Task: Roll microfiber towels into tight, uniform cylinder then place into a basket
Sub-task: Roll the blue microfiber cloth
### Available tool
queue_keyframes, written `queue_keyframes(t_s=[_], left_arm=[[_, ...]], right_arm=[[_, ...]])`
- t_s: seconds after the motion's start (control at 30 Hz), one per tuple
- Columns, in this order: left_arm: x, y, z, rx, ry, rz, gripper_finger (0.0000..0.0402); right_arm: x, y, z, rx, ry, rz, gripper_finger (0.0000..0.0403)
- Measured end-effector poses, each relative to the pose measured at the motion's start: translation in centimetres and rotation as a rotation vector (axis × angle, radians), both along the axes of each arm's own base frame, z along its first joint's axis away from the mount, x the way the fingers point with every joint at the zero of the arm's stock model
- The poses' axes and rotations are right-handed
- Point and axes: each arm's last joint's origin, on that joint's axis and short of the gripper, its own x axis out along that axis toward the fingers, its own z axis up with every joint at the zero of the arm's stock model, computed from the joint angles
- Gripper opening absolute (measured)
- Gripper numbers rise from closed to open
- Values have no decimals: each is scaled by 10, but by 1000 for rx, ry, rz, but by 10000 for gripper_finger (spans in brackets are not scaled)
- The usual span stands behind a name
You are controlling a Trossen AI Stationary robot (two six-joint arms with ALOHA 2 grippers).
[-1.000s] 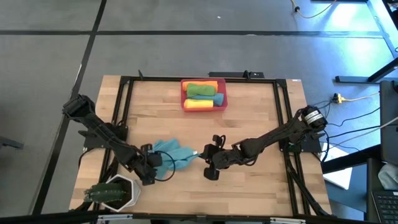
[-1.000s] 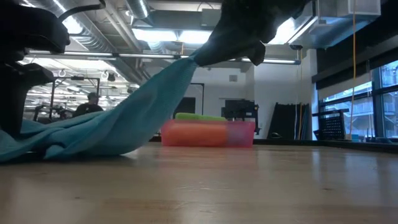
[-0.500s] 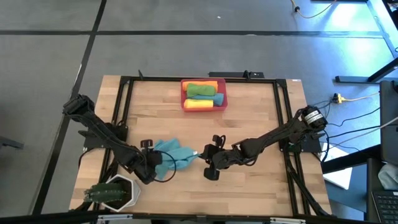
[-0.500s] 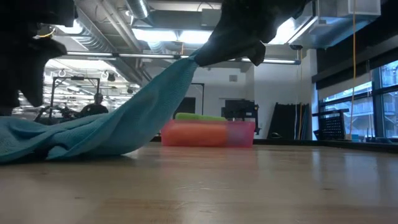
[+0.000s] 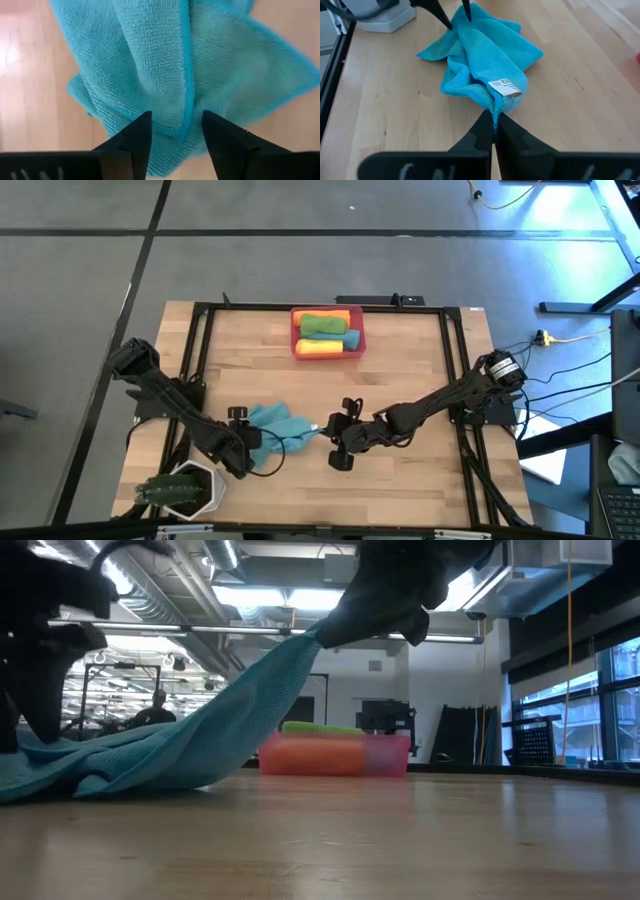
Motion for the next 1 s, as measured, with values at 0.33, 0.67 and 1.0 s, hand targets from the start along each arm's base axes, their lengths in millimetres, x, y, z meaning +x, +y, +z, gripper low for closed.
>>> queue_keyframes(t_s=[0.33, 0.67, 1.0], left_arm=[[5, -1, -23, 99, 58, -12, 162], [2, 1, -6, 35, 10, -5, 163], [9, 1, -4, 27, -67, 12, 163]], right_arm=[[0, 0, 0, 1, 0, 0, 12], [0, 0, 0, 0, 1, 0, 12], [0, 0, 0, 1, 2, 1, 12]])
